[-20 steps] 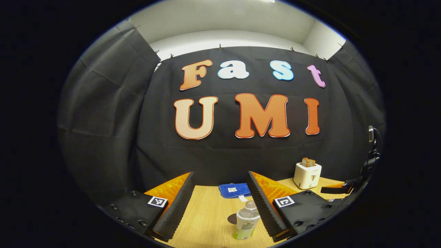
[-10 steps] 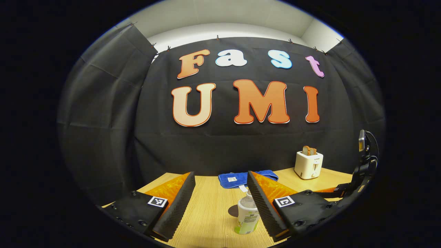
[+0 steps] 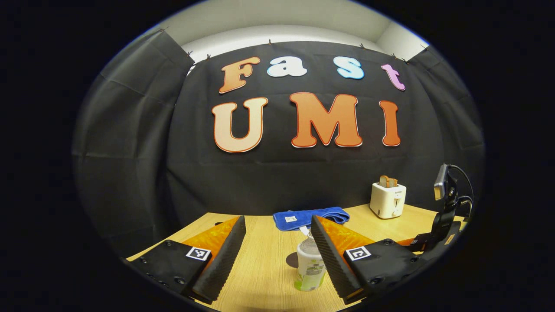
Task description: Open the teacup lid with one hand, grasp the water bottle and pour water into the teacup with the other hand; after pouring, place the water bottle on the coaster and then close the teacup lid.
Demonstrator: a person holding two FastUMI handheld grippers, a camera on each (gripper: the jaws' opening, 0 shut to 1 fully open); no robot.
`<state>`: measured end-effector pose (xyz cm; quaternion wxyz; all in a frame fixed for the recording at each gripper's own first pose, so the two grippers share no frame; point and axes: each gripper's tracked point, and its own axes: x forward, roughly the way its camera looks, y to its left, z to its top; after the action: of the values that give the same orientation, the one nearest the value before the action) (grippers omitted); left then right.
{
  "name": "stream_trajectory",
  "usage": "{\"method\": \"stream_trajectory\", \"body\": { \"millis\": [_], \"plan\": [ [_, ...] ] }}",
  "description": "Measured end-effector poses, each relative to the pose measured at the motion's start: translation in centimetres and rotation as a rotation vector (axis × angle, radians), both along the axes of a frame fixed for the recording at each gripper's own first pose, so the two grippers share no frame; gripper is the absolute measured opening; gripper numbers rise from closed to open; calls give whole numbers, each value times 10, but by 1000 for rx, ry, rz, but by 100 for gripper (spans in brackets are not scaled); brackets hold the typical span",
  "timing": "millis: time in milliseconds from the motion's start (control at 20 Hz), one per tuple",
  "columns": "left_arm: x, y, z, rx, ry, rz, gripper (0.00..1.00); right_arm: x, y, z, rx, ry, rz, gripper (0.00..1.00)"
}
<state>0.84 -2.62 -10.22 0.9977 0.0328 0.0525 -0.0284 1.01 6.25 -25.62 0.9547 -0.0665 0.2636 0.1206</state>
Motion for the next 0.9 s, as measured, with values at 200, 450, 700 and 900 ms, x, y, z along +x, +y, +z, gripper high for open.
{"method": "stream_trajectory", "body": {
  "millis": [200,450,700,900],
  "plan": [
    [1,0,-4,-10,9,0,96,0,-3,1,-17,1,-1,32],
    [-2,-10,-14,-35,33,-44,96,3,-1,8,35,-16,1,22],
    [-5,-24,-29,-78,73,-95,96,6,-2,36,57,-92,7,20],
    [-9,-32,-51,-85,126,-126,97,4,-1,66,58,-160,11,20]
  ]
}}
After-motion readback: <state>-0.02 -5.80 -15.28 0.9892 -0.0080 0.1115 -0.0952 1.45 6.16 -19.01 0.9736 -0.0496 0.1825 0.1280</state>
